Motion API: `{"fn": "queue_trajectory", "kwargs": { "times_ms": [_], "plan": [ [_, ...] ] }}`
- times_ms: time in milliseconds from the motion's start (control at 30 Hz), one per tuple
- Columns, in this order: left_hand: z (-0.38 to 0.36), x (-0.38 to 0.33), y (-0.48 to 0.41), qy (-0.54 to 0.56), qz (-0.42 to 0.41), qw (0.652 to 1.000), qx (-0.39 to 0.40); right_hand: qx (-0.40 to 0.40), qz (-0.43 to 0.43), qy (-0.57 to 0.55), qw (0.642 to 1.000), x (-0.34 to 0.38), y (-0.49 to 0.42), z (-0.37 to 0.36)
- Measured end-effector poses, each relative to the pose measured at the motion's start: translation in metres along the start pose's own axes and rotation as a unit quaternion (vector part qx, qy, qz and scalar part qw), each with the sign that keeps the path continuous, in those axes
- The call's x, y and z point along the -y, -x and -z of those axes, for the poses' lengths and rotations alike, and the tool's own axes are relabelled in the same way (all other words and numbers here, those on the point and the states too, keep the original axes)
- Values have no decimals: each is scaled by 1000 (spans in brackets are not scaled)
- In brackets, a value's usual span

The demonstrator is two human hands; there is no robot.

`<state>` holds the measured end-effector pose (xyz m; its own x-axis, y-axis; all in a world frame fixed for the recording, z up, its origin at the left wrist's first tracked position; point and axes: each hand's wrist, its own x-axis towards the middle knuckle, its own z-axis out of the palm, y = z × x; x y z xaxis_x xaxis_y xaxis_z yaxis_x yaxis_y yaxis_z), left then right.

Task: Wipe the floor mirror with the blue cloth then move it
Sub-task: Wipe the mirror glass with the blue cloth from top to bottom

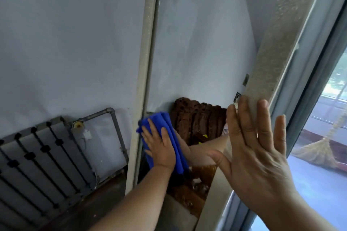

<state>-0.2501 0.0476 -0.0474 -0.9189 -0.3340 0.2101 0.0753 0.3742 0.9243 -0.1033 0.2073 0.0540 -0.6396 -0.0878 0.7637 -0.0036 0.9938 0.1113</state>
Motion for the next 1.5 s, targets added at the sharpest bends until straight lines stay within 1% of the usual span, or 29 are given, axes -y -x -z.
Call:
{"fn": "queue_trajectory", "kwargs": {
  "times_ms": [33,67,100,133,200,267,333,400,467,533,600,700,767,833,867,933,967,1033,1067,1133,1200,1300,1333,1500],
  "plan": [
    [-3,2,13,1,41,999,7,4,-1,1,1000,1,3,0],
    [-7,0,26,-4,60,998,15,7,-3,1,1000,1,7,1],
    [-10,-5,37,-14,53,998,21,10,-5,0,1000,1,9,2],
    [-12,-12,47,-31,22,999,28,13,-8,-1,1000,1,11,3],
    [-15,-35,60,-80,-100,991,44,20,-10,-7,1000,1,14,5],
    [-14,-70,58,-105,-240,963,58,27,-9,-16,999,1,15,6],
    [-11,-106,49,-115,-346,929,67,22,-7,-32,999,1,14,6],
    [-12,-121,40,-132,-410,901,56,14,-3,-46,999,1,13,5],
    [-15,-110,37,-149,-431,889,45,12,-3,-49,999,0,13,3],
    [-16,-77,46,-166,-419,891,54,19,2,-52,998,-1,18,0],
    [-14,-36,62,-187,-389,899,74,21,6,-57,998,0,24,-3],
    [-10,12,82,-187,-308,929,84,13,19,-64,998,3,39,-10],
    [-10,17,84,-165,-246,951,88,9,25,-66,997,5,47,-15],
    [-9,10,82,-150,-205,963,92,4,34,-61,998,7,54,-22],
    [-8,1,81,-138,-200,966,92,2,38,-61,997,8,57,-24],
    [-6,-24,73,-121,-236,959,96,-9,41,-61,997,12,61,-31],
    [-5,-40,66,-119,-272,950,98,-15,37,-61,997,13,62,-33],
    [-4,-65,49,-134,-361,919,90,-33,24,-63,997,20,64,-38],
    [-3,-79,38,-139,-386,908,85,-37,15,-62,997,20,61,-39],
    [-2,-92,12,-138,-404,902,62,-50,8,-58,997,23,60,-43],
    [1,-93,-17,-119,-380,917,36,-61,8,-50,997,25,62,-49],
    [8,-77,-56,-57,-287,956,2,-81,20,-25,996,25,60,-55],
    [9,-66,-64,-45,-262,964,-6,-86,22,-20,996,24,61,-57],
    [4,-9,-56,-28,-214,976,-15,-92,22,-4,995,24,65,-61]
  ]
}}
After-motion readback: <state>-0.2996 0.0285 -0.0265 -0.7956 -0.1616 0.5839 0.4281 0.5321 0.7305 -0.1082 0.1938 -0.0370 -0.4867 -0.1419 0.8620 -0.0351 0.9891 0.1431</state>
